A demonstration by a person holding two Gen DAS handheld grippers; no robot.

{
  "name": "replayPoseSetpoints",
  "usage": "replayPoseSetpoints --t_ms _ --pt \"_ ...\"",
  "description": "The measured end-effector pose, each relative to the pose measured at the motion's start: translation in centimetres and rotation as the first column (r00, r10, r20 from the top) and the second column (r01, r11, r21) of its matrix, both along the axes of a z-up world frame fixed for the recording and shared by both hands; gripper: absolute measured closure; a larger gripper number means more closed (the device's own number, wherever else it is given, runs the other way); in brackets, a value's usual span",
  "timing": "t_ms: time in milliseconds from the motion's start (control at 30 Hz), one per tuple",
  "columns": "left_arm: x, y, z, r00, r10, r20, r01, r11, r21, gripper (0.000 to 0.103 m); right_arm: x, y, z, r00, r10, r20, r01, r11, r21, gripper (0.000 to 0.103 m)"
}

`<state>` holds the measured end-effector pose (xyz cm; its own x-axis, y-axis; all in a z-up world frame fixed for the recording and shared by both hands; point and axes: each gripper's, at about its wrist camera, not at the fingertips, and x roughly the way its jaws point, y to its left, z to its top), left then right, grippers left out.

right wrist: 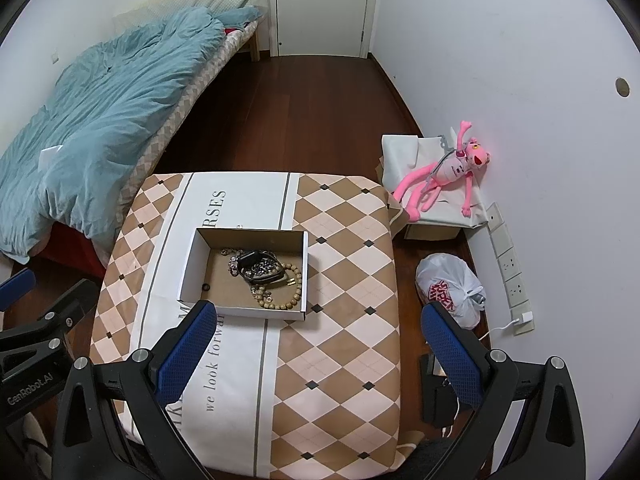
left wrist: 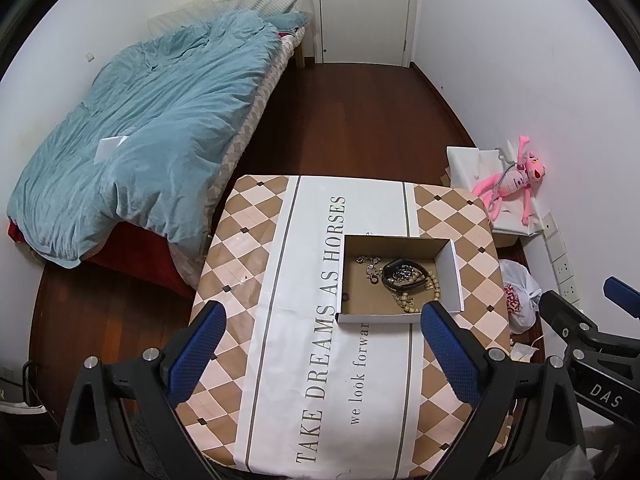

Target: Organize jewelry

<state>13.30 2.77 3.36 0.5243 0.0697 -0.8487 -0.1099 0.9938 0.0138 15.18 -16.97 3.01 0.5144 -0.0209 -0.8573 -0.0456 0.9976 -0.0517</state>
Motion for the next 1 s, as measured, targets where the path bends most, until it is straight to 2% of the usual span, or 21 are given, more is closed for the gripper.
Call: replayPoseSetpoints --t_ms 1000 --pt "-0.33 0.11 0.8 1.0 0.002 0.021 -0.003 1.0 0.009 0.003 -0.21 0.28 0.37 1.0 -0.001 0.005 0.001 1.0 0.007 0.0"
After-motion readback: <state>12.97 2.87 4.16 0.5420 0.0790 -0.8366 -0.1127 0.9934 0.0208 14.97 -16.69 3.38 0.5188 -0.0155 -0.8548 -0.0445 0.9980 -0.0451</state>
